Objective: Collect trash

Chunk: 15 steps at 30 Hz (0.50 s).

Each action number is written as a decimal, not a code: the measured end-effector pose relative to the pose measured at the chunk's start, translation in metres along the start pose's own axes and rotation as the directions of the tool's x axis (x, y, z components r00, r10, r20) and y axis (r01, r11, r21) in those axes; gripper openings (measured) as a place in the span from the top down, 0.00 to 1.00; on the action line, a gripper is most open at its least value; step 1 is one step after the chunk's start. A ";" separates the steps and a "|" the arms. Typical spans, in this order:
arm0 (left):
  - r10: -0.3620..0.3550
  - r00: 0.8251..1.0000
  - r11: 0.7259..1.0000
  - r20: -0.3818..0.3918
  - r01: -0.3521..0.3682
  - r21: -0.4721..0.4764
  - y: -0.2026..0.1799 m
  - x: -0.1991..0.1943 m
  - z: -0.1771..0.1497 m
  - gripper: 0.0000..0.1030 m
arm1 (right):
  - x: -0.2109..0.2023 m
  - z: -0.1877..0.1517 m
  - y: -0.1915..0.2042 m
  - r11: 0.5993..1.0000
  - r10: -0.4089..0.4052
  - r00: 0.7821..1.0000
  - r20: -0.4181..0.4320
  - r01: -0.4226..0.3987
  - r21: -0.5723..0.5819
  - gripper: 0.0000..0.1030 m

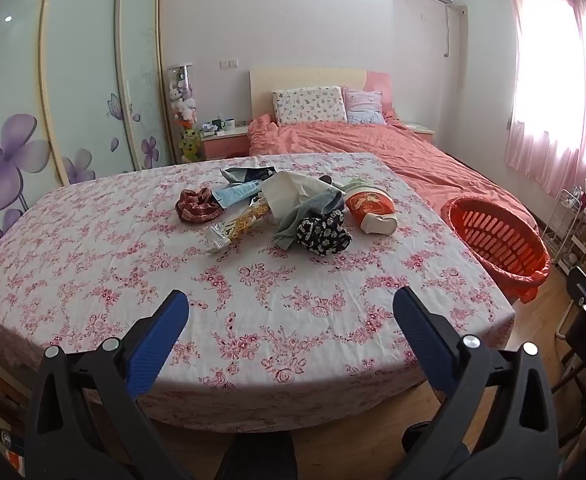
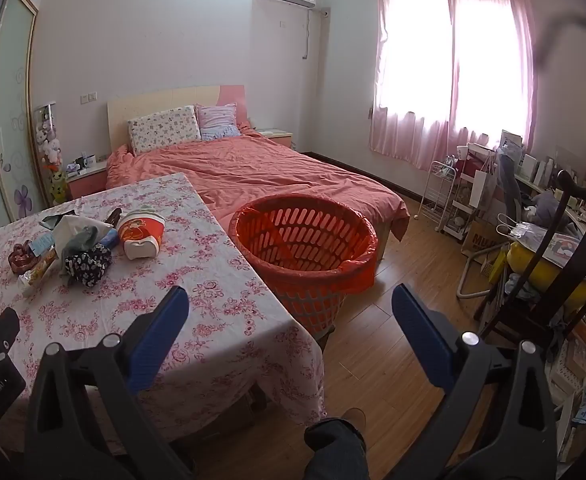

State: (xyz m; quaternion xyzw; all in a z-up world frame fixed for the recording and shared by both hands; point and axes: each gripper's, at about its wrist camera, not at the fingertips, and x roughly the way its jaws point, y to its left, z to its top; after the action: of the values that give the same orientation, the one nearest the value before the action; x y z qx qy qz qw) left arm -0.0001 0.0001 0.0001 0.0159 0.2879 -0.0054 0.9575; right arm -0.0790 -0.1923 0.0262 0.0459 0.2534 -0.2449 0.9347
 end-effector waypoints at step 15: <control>0.003 1.000 1.000 -0.002 -0.003 0.001 -0.001 0.000 0.000 0.02 | 0.001 -0.001 0.000 1.000 0.002 1.000 -0.004 -0.002 0.002 0.03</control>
State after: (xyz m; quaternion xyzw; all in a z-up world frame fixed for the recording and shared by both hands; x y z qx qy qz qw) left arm -0.0003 -0.0006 0.0001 0.0166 0.2890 -0.0041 0.9572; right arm -0.0785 -0.1924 0.0252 0.0474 0.2549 -0.2441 0.9345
